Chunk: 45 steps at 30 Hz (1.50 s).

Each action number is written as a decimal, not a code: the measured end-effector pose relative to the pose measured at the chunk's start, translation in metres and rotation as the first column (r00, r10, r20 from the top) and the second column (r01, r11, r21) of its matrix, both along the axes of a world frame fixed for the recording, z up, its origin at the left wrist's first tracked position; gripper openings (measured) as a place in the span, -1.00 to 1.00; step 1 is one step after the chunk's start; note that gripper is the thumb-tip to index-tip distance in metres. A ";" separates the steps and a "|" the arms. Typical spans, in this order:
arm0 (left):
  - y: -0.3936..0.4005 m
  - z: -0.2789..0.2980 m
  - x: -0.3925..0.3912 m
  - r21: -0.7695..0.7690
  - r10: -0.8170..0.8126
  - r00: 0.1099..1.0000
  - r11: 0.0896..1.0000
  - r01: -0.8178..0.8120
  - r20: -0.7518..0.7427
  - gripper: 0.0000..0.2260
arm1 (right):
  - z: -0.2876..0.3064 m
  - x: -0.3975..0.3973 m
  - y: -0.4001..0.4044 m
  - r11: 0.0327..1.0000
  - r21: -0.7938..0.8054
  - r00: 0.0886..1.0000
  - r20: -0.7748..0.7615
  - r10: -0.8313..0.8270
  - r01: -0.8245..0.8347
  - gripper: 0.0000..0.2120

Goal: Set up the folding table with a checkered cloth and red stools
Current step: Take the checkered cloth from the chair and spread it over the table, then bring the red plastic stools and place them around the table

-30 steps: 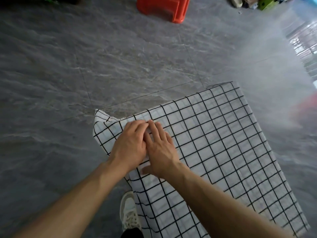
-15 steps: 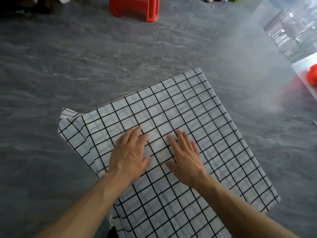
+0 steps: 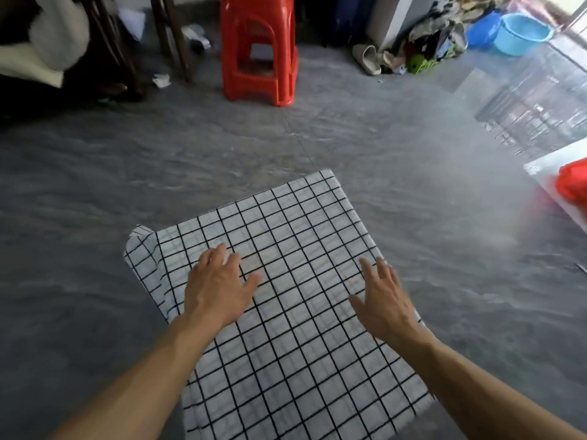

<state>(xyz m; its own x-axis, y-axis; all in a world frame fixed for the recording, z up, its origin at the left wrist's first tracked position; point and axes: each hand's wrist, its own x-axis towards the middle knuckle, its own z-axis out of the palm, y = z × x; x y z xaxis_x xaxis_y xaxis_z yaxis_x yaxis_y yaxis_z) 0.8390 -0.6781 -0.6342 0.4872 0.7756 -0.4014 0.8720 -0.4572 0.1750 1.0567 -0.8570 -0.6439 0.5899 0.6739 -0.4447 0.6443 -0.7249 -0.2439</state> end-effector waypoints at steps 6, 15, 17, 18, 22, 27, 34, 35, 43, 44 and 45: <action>-0.010 0.122 -0.016 0.059 0.087 0.990 0.994 -0.094 0.113 -0.37 | 0.124 0.006 0.010 0.983 0.158 0.995 0.041 0.094 -0.099 -0.26; -0.037 0.313 -0.079 0.071 0.185 0.938 0.974 -0.214 0.292 -0.37 | 0.326 -0.047 -0.006 0.931 0.340 0.991 0.064 0.119 -0.134 -0.34; -0.055 0.345 -0.091 0.033 0.197 0.916 0.975 -0.222 0.349 -0.34 | 0.364 -0.066 -0.016 0.915 0.378 0.990 0.074 0.118 -0.137 -0.36; -0.064 0.359 -0.097 0.017 0.197 0.904 0.975 -0.220 0.379 -0.32 | 0.382 -0.076 -0.021 0.910 0.387 0.988 0.086 0.128 -0.151 -0.36; -0.093 0.400 -0.132 0.066 0.119 0.888 0.984 -0.165 0.443 -0.31 | 0.440 -0.111 -0.033 0.891 0.409 0.977 0.155 0.147 -0.199 -0.32; -0.089 0.426 -0.181 0.246 -0.038 0.920 0.967 -0.064 0.390 -0.30 | 0.488 -0.158 -0.048 0.856 0.476 0.968 0.231 0.101 -0.203 -0.34; -0.093 0.456 -0.191 0.310 -0.120 0.896 0.950 -0.021 0.428 -0.33 | 0.512 -0.190 -0.088 0.886 0.436 0.959 0.282 0.030 -0.156 -0.32; -0.096 0.460 -0.189 0.307 -0.126 0.888 0.951 -0.018 0.443 -0.34 | 0.514 -0.191 -0.094 0.891 0.430 0.959 0.284 0.022 -0.148 -0.32; -0.130 0.480 -0.183 0.326 -0.169 0.880 0.945 0.017 0.445 -0.34 | 0.530 -0.193 -0.136 0.865 0.489 0.960 0.278 -0.035 -0.110 -0.32; -0.134 0.484 -0.183 0.328 -0.168 0.880 0.945 0.015 0.445 -0.34 | 0.532 -0.194 -0.141 0.857 0.506 0.962 0.269 -0.043 -0.102 -0.32; -0.137 0.488 -0.184 0.337 -0.171 0.883 0.941 0.015 0.438 -0.34 | 0.533 -0.194 -0.147 0.849 0.520 0.965 0.259 -0.048 -0.097 -0.33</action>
